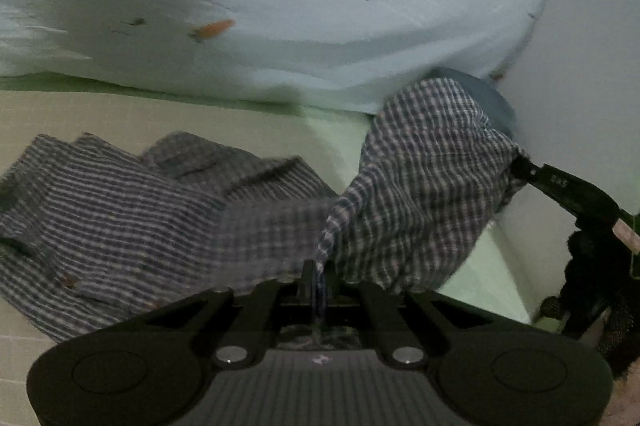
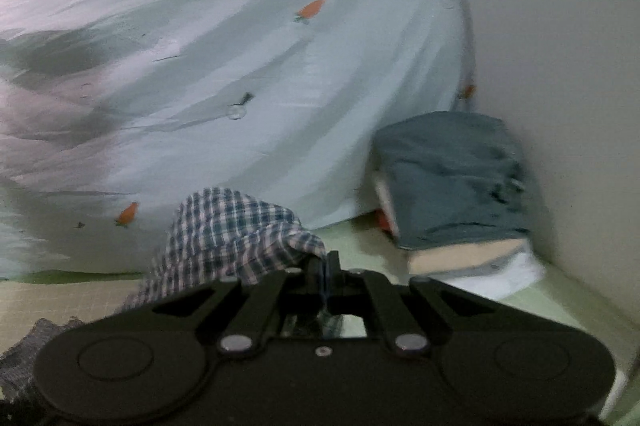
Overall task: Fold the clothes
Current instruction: 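Lift the checked shirt with both grippers and carry it onto the open mat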
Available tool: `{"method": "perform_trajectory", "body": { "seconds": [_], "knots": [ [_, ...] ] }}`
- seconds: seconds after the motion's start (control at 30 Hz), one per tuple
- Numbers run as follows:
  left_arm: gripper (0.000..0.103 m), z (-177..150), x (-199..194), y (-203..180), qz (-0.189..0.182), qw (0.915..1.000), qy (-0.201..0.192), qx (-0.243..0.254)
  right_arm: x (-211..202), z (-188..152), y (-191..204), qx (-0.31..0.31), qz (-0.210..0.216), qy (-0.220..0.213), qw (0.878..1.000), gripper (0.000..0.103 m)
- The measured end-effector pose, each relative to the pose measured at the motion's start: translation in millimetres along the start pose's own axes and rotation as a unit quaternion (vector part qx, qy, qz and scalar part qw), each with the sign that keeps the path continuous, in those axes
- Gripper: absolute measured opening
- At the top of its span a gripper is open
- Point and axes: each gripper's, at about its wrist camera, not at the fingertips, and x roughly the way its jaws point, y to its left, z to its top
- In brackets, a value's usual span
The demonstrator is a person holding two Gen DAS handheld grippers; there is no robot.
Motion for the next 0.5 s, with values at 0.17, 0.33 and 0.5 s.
{"method": "perform_trajectory", "body": {
  "seconds": [0.17,0.33,0.5],
  "knots": [
    [0.002,33.8,-6.6,35.4,0.036,0.9985,-0.026,-0.033,32.9,18.3,44.7,-0.018,0.06,-0.013,0.998,0.001],
    [0.002,86.2,-26.1,102.2,0.076,0.9947,-0.061,-0.035,70.7,40.4,120.1,-0.019,0.118,-0.028,0.992,0.001],
    [0.002,157.6,-35.4,199.4,0.151,0.9795,-0.119,-0.06,129.6,66.2,223.8,-0.042,0.19,-0.03,0.98,0.001]
  ]
}}
